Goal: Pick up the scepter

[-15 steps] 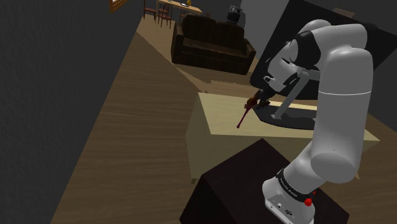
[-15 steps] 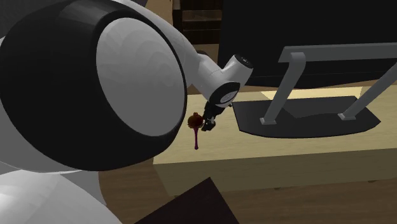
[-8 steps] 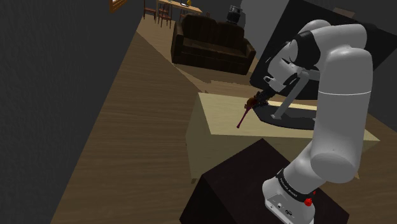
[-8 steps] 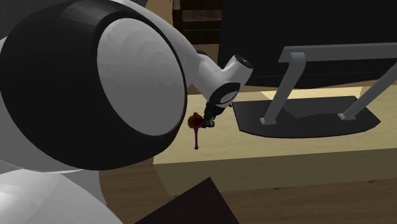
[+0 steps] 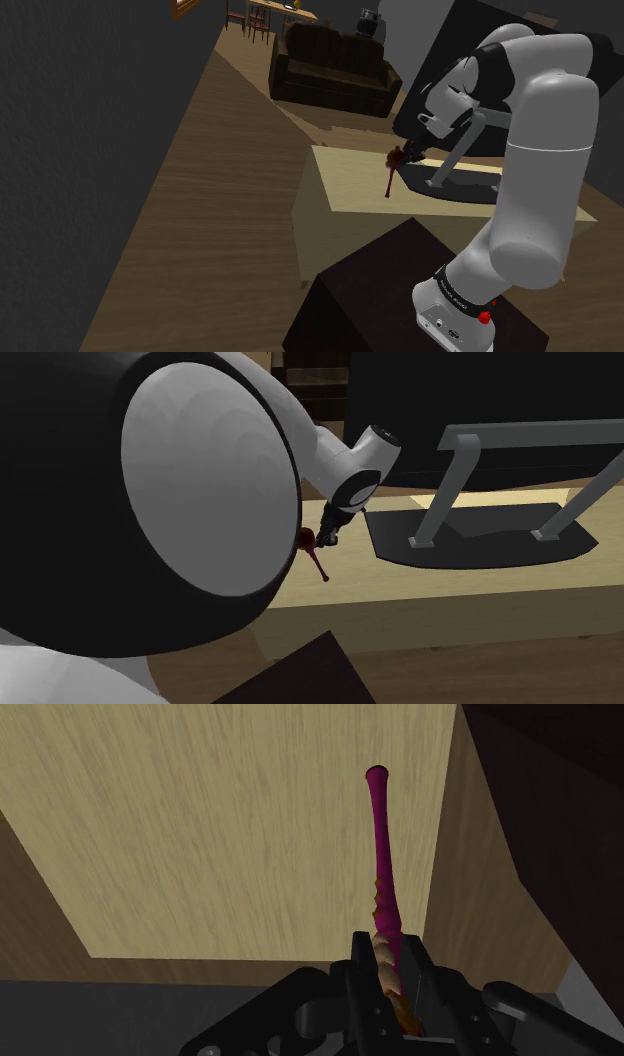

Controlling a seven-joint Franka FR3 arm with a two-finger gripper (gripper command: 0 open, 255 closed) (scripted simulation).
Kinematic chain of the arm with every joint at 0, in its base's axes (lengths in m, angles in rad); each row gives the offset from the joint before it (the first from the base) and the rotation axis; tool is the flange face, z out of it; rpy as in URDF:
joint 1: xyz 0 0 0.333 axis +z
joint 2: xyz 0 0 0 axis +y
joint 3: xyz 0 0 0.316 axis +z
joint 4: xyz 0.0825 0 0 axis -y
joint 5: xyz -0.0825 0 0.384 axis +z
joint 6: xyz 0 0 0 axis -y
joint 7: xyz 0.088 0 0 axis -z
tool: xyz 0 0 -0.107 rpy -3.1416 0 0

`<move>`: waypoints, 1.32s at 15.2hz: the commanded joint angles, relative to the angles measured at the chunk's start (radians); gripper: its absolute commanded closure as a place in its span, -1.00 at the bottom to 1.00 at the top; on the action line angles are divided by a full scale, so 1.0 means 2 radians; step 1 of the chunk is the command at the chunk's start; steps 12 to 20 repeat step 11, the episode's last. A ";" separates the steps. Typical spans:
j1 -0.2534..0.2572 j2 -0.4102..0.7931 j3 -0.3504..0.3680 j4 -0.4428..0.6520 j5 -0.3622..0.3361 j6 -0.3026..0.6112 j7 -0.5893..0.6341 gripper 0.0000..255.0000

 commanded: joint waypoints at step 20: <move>0.042 -0.052 -0.050 0.008 -0.060 -0.026 0.047 1.00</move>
